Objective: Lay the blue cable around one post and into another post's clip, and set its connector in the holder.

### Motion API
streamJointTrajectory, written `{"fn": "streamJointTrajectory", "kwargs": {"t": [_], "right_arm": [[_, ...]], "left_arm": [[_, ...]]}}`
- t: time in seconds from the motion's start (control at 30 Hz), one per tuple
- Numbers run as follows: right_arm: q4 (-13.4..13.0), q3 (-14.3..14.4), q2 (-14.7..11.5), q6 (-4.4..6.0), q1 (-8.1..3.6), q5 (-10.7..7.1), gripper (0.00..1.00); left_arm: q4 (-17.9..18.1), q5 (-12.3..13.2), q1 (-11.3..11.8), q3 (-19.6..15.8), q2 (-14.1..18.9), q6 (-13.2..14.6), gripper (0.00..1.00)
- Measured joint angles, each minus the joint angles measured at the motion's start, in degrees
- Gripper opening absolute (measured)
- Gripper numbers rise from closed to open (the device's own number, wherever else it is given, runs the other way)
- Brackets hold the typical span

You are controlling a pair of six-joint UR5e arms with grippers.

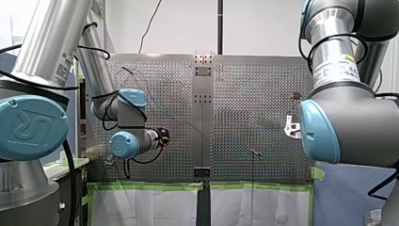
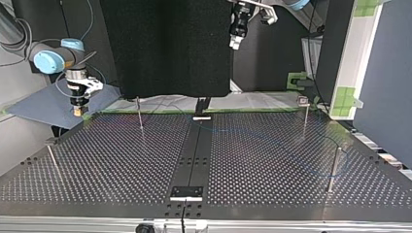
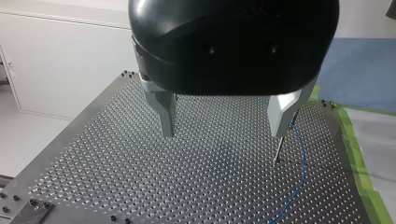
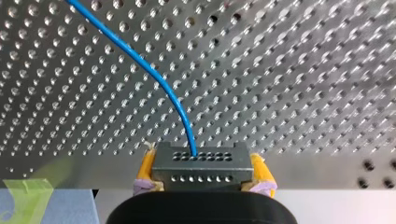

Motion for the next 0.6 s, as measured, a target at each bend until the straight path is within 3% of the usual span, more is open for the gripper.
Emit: {"fn": "streamJointTrajectory", "kwargs": {"t": [0.23, 0.43, 0.6], "right_arm": [[1.13, 0.60, -3.11, -0.34, 2.62, 1.10, 0.00], [1.28, 0.66, -6.12, 0.78, 5.60, 3.76, 0.00], [2.23, 0.67, -8.78, 0.93, 7.79, 5.01, 0.00]], "left_arm": [[-0.21, 0.01, 0.00, -0.01, 0.00, 0.26, 0.98], [-0.27, 0.01, 0.00, -0.01, 0.00, 0.45, 0.98], [-0.40, -0.03, 0.00, 0.00, -0.01, 0.71, 0.98]]}}
